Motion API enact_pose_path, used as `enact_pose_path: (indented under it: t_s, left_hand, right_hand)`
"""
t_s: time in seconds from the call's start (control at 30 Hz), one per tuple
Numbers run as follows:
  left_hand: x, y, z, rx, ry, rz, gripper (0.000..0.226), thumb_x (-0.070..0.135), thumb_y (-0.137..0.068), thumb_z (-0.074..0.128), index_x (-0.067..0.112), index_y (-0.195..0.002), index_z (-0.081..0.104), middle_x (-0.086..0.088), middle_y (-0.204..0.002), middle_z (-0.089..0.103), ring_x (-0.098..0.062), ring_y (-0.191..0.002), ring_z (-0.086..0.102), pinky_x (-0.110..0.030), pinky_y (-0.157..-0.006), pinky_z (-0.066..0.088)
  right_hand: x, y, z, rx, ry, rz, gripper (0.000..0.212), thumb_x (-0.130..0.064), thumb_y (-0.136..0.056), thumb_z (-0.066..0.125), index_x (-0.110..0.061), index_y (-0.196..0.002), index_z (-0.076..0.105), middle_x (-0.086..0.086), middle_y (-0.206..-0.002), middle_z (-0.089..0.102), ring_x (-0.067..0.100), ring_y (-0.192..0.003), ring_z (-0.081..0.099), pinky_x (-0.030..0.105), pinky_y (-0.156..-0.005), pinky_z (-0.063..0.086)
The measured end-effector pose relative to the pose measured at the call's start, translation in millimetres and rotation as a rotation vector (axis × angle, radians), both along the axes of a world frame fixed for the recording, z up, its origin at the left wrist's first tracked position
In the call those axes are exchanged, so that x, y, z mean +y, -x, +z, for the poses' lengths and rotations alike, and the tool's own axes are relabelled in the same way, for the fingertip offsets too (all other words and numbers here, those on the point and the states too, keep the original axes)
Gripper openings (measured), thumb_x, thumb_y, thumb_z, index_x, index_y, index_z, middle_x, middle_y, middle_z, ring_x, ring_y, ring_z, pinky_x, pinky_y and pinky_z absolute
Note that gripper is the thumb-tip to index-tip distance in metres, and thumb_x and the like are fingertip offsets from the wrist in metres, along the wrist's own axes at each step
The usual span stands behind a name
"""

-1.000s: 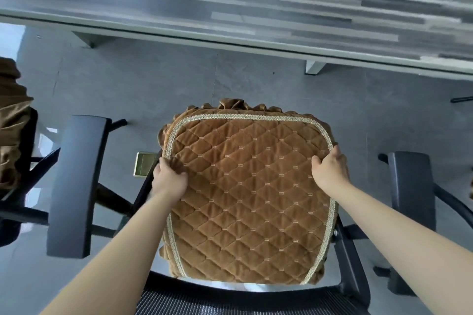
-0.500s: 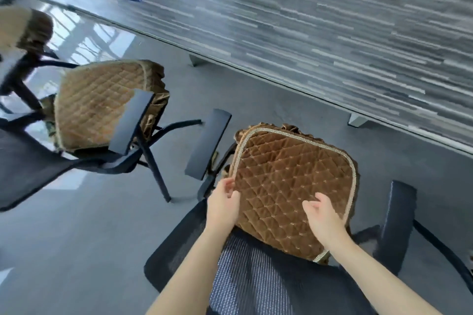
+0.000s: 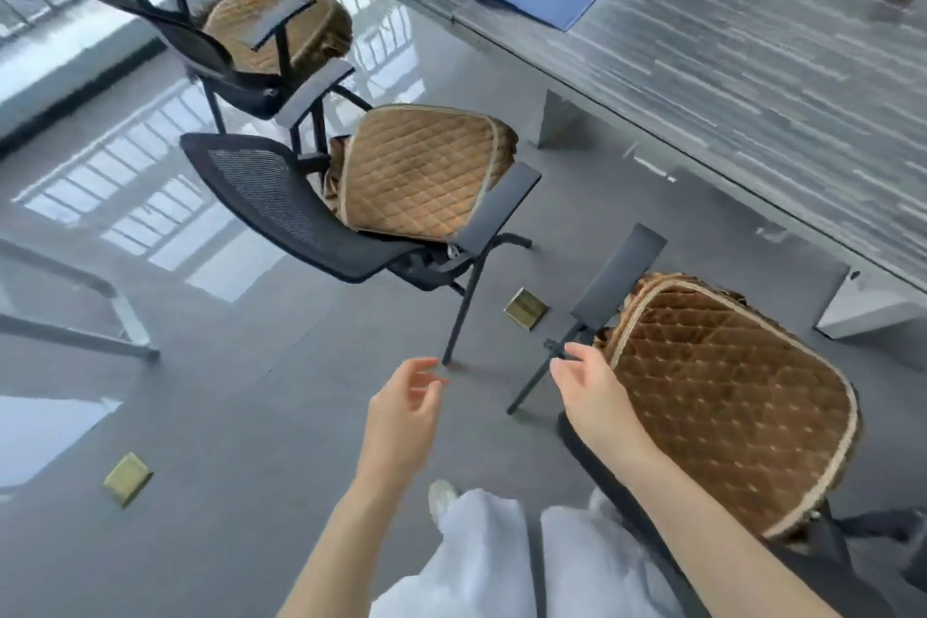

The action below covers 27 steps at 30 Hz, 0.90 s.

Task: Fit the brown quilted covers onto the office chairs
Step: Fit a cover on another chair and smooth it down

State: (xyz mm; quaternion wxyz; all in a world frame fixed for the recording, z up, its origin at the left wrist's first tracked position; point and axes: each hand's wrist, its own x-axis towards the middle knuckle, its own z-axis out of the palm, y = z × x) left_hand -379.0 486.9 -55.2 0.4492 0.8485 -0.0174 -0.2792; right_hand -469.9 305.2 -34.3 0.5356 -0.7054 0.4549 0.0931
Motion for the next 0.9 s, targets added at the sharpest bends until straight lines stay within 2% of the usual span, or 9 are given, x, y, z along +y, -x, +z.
enact_pose_path:
  t_s: [0.07, 0.17, 0.27, 0.37, 0.53, 0.67, 0.77, 0.9]
  left_hand:
    - [38, -20, 7, -0.016, -0.016, 0.021, 0.033, 0.006, -0.091, 0.055, 0.039, -0.093, 0.058, 0.014, -0.085, 0.072, -0.016, -0.087, 0.069, -0.011, -0.060, 0.048]
    - [99, -50, 20, -0.055, -0.018, 0.157, 0.034, 0.002, -0.090, 0.057, 0.035, -0.090, 0.060, 0.017, -0.074, 0.071, -0.021, -0.084, 0.070, -0.030, -0.077, 0.053]
    - [142, -71, 31, -0.095, -0.002, 0.277, 0.027, 0.007, -0.090, 0.057, 0.034, -0.090, 0.060, 0.009, -0.082, 0.072, -0.022, -0.085, 0.070, -0.041, -0.083, 0.054]
    - [163, -100, 40, -0.123, 0.000, 0.329, 0.027, 0.006, -0.090, 0.057, 0.033, -0.091, 0.060, 0.008, -0.083, 0.072, -0.021, -0.086, 0.070, -0.038, -0.081, 0.054]
    - [155, -169, 47, -0.131, -0.044, 0.277, 0.023, 0.012, -0.090, 0.055, 0.032, -0.099, 0.060, 0.010, -0.086, 0.072, -0.016, -0.086, 0.069, -0.035, -0.076, 0.055]
    - [133, -234, 51, -0.162, -0.054, 0.203, 0.020, 0.018, -0.091, 0.055, 0.031, -0.104, 0.061, 0.006, -0.090, 0.071, -0.013, -0.087, 0.067, -0.028, -0.068, 0.051]
    - [110, -278, 55, -0.146, -0.076, 0.154, 0.021, 0.019, -0.093, 0.054, 0.027, -0.111, 0.061, 0.005, -0.094, 0.069, -0.010, -0.086, 0.064, -0.022, -0.064, 0.045]
    - [86, -322, 56, -0.131, -0.099, 0.119, 0.023, 0.019, -0.093, 0.054, 0.025, -0.114, 0.062, 0.008, -0.090, 0.067, -0.008, -0.081, 0.063, -0.020, -0.063, 0.047]
  right_hand:
    - [28, -23, 4, -0.012, -0.017, 0.012, 0.041, -0.032, -0.100, 0.044, -0.018, -0.139, 0.041, -0.004, -0.122, 0.053, 0.013, -0.105, 0.051, 0.024, -0.087, 0.035]
    - [74, -60, 12, -0.021, -0.018, 0.080, 0.039, -0.033, -0.100, 0.045, -0.020, -0.136, 0.043, -0.004, -0.124, 0.054, 0.011, -0.109, 0.047, 0.028, -0.091, 0.034]
    - [108, -96, 22, -0.085, 0.010, 0.156, 0.037, -0.029, -0.099, 0.048, -0.019, -0.135, 0.046, -0.005, -0.117, 0.056, 0.011, -0.106, 0.051, 0.025, -0.087, 0.035]
    - [133, -141, 35, -0.148, 0.080, 0.238, 0.038, -0.025, -0.098, 0.049, -0.016, -0.134, 0.046, -0.007, -0.111, 0.056, 0.016, -0.111, 0.055, 0.026, -0.088, 0.037]
    - [135, -210, 45, -0.199, 0.151, 0.314, 0.042, -0.027, -0.098, 0.049, -0.015, -0.138, 0.043, -0.001, -0.126, 0.059, 0.015, -0.110, 0.054, 0.026, -0.090, 0.038]
    - [115, -266, 48, -0.194, 0.196, 0.334, 0.045, -0.030, -0.097, 0.049, -0.017, -0.139, 0.042, -0.002, -0.129, 0.058, 0.016, -0.119, 0.052, 0.028, -0.098, 0.040]
    - [93, -305, 47, -0.190, 0.231, 0.348, 0.045, -0.032, -0.097, 0.049, -0.019, -0.139, 0.041, -0.002, -0.129, 0.056, 0.016, -0.115, 0.054, 0.037, -0.098, 0.049]
    - [71, -347, 44, -0.140, 0.254, 0.375, 0.045, -0.036, -0.096, 0.049, -0.021, -0.138, 0.039, -0.001, -0.130, 0.055, 0.021, -0.105, 0.061, 0.042, -0.094, 0.052]
